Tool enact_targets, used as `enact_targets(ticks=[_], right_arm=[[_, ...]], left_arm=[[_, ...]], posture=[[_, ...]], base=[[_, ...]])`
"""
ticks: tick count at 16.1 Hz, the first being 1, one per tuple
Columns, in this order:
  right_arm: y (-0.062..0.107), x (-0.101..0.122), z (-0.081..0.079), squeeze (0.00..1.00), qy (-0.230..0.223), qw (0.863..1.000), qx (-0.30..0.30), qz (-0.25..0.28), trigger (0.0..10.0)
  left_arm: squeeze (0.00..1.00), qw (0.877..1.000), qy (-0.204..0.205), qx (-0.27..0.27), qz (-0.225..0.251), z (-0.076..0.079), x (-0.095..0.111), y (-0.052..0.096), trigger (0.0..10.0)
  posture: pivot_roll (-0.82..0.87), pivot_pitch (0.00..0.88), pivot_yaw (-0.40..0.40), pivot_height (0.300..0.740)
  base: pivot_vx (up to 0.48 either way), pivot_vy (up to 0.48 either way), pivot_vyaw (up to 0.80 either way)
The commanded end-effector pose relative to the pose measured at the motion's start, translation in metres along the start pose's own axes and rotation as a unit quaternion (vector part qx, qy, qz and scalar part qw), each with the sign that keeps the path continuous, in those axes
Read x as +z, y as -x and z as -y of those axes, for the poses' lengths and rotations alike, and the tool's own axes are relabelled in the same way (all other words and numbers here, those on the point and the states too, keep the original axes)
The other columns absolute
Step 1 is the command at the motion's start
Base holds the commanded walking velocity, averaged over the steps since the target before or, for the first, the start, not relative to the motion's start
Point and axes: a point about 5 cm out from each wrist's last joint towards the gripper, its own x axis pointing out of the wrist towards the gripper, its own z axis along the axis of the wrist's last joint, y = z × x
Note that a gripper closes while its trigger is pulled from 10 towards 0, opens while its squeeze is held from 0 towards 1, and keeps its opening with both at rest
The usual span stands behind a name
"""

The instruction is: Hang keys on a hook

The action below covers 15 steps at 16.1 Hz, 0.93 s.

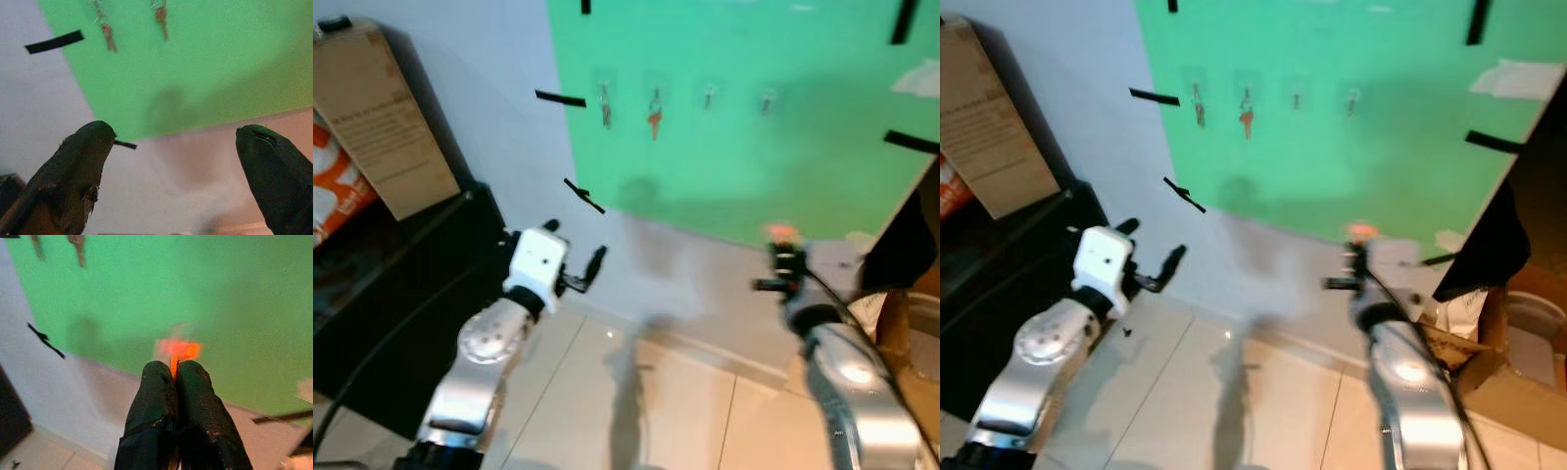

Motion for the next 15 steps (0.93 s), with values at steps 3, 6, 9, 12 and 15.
enact_targets(ticks=[3,6,9,12,15], right_arm=[[-0.002,0.002,0.007,0.0,0.009,1.0,-0.006,0.003,10.0],[-0.003,0.003,0.007,0.0,0.018,1.0,-0.002,0.004,10.0],[-0.004,0.006,0.012,0.0,0.039,0.999,0.007,0.003,10.0],[-0.007,0.006,0.015,0.0,0.051,0.999,0.016,-0.003,10.0],[-0.009,0.008,0.01,0.0,0.051,0.998,0.046,0.002,10.0]], left_arm=[[0.39,1.0,0.001,-0.006,0.002,0.003,0.001,-0.003,10.0],[0.38,1.0,0.002,-0.006,0.001,0.004,0.0,-0.002,10.0],[0.39,1.0,0.013,-0.001,0.001,0.011,-0.004,-0.003,10.0],[0.39,1.0,0.02,0.009,-0.003,0.016,-0.007,0.0,10.0],[0.39,1.0,0.011,0.002,-0.009,0.016,-0.009,0.005,10.0]], posture=[[-0.07,0.0,0.056,0.74],[-0.08,0.0,0.045,0.74],[-0.09,0.0,0.002,0.74],[-0.08,0.0,-0.035,0.74],[-0.06,0.0,-0.035,0.74]], base=[[0.345,0.0,0.0],[0.345,0.0,-0.53],[0.344,0.0,-0.27],[0.345,0.0,0.0],[0.346,0.0,0.0]])
